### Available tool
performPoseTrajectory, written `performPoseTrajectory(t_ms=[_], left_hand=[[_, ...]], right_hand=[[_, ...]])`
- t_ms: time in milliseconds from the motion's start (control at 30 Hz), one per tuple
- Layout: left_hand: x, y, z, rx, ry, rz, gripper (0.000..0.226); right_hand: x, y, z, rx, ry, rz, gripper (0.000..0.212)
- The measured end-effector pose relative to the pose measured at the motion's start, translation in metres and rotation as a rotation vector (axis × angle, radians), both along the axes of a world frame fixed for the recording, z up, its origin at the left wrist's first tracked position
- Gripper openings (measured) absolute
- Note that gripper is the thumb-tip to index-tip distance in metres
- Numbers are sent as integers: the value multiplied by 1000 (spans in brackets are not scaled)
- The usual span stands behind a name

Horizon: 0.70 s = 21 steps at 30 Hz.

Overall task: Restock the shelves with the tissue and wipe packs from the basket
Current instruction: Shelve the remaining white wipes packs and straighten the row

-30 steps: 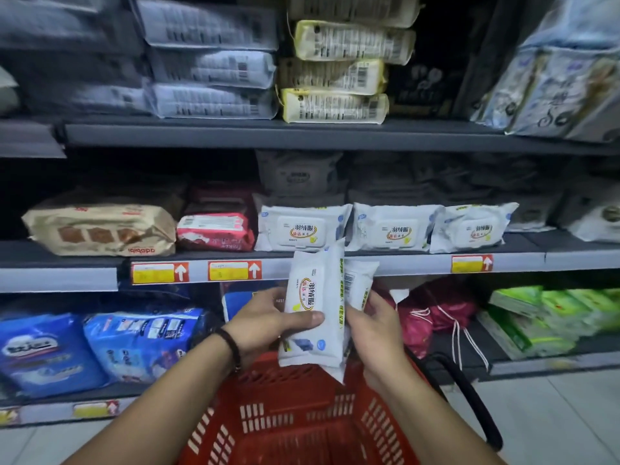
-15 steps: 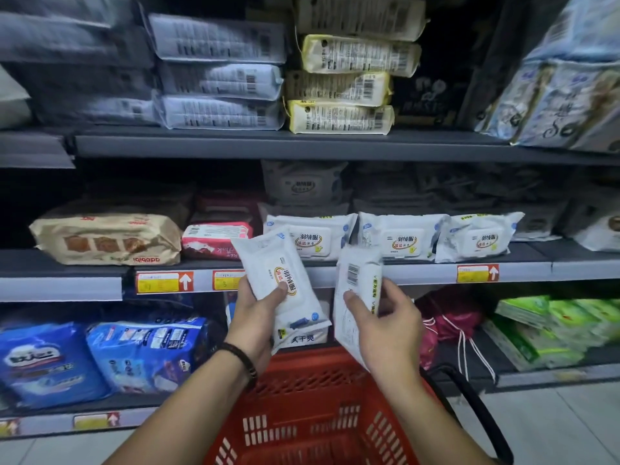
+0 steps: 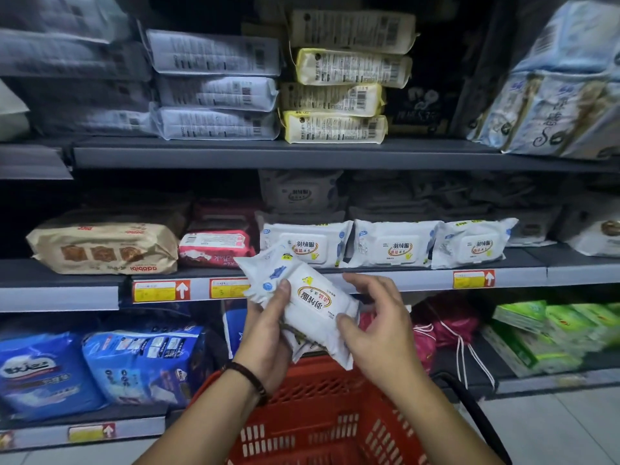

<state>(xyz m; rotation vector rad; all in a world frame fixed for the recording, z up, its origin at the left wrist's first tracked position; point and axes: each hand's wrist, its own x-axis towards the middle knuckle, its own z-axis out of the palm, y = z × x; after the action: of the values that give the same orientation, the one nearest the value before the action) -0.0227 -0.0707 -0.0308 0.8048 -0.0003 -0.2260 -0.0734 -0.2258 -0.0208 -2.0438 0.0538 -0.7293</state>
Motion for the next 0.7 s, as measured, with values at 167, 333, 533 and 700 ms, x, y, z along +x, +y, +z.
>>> performPoseTrajectory(t_ms=[167,333,533,700], left_hand=[[-8,-7,2,40,-48,-14,57],[-10,-8,1,53,-85,-23,57],[-14,-8,-6,-20,-101,-140,93],[-9,-7,-9,-22,-161,-172,95]], right_hand=[[0,-12,0,-243,125,103,69],[-2,-8,5,-406,222,53,83],[3,10,14,302,316,-207,77],[-1,8,25,180,342,-117,70]])
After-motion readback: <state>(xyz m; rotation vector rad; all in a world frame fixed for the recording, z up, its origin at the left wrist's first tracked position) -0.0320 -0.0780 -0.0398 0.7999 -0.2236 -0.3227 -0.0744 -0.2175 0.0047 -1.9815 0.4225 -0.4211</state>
